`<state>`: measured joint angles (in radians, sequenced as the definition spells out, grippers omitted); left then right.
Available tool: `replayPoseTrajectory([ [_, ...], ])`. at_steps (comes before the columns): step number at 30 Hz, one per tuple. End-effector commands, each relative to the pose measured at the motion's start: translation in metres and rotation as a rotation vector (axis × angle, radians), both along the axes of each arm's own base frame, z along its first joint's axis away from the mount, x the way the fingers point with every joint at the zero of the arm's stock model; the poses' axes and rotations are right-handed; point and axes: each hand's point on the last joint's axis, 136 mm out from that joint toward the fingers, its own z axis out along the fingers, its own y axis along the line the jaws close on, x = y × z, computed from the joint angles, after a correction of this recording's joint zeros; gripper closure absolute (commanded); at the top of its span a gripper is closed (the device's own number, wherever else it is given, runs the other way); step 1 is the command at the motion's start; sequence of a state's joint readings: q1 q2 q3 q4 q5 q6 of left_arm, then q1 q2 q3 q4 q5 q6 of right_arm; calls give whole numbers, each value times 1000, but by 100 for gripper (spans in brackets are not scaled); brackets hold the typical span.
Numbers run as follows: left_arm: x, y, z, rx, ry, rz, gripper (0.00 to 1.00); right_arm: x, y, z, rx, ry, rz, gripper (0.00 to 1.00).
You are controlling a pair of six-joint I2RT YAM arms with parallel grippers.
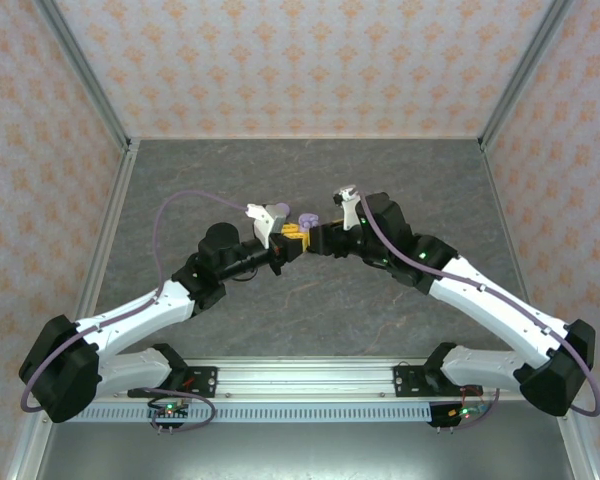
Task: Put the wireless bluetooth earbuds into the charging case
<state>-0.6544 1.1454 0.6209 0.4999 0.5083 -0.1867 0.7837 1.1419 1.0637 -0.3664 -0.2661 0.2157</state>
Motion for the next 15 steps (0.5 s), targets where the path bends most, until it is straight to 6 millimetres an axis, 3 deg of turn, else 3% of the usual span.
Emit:
replayPoseTrajectory([
  [1, -4, -1, 22, -44, -56, -10, 98, 2, 5, 25, 49, -42, 17, 43],
  [5, -5, 1, 23, -46, -62, -5, 98, -3, -11, 36, 104, -58, 12, 31],
  [9, -8, 1, 27, -60, -69, -18, 98, -8, -25, 45, 251, -50, 38, 11],
  [12, -13, -2, 32, -74, -75, -46, 98, -12, -21, 43, 335, -12, 91, 2],
  [15, -18, -4, 35, -83, -80, -75, 98, -15, -9, 43, 397, 15, 160, 1],
])
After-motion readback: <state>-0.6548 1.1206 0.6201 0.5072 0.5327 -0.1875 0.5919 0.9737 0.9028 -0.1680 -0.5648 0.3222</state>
